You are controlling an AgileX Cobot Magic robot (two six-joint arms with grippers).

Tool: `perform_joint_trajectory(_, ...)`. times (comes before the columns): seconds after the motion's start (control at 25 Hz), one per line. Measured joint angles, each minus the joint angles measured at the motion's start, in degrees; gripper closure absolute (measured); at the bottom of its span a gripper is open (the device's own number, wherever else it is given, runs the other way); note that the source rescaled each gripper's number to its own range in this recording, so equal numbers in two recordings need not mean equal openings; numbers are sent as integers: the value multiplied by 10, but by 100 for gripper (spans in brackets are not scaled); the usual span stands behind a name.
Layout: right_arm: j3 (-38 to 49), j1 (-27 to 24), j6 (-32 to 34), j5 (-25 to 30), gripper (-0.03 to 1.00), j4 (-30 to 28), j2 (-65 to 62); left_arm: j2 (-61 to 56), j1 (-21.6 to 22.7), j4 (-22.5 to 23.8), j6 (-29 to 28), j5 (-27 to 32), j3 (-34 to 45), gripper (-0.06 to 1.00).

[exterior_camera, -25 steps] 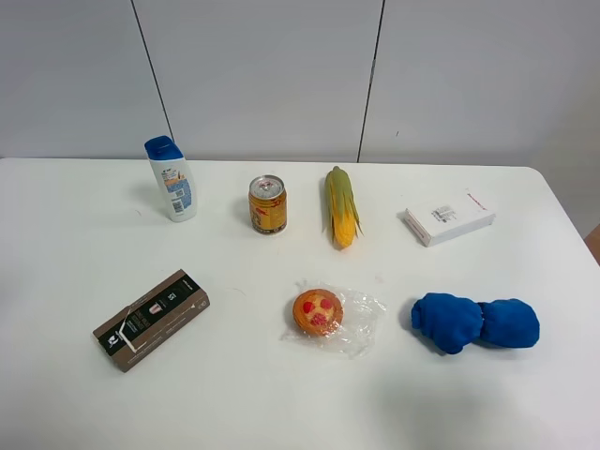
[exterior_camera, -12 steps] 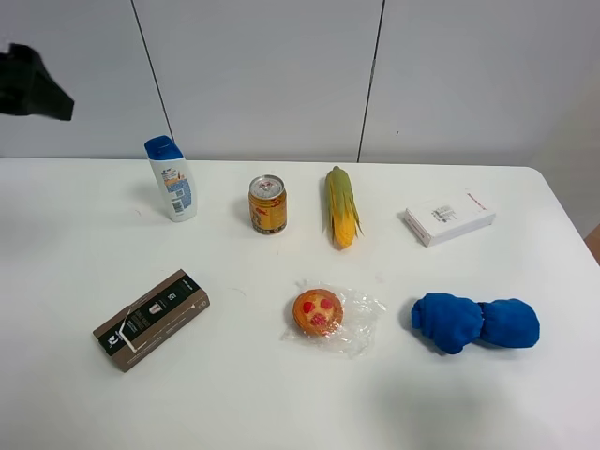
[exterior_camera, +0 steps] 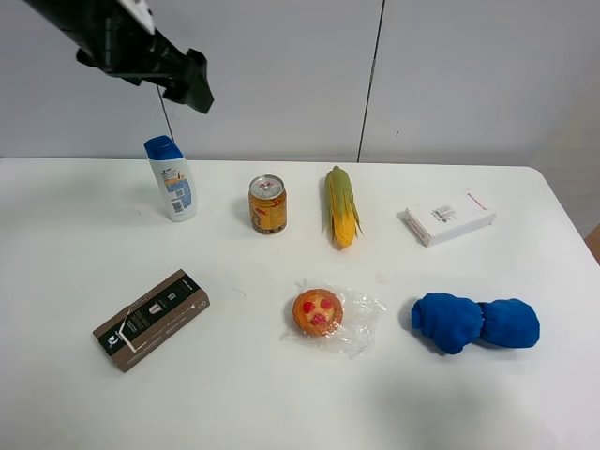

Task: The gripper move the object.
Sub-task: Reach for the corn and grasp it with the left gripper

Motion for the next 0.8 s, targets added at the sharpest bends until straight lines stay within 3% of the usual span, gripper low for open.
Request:
perform_joint_trajectory(0.12, 0, 0, 0, 0, -3, 0, 0, 55, -26, -1, -16, 1, -50, -6)
perform_joint_trajectory(0.56, 0, 0, 0, 0, -3, 0, 0, 237, -78, -5, -220, 8, -212, -6)
perform_joint_trajectory(0.8, 0, 0, 0, 0, -3, 0, 0, 280, -116, -30, -290, -56, -244, -6)
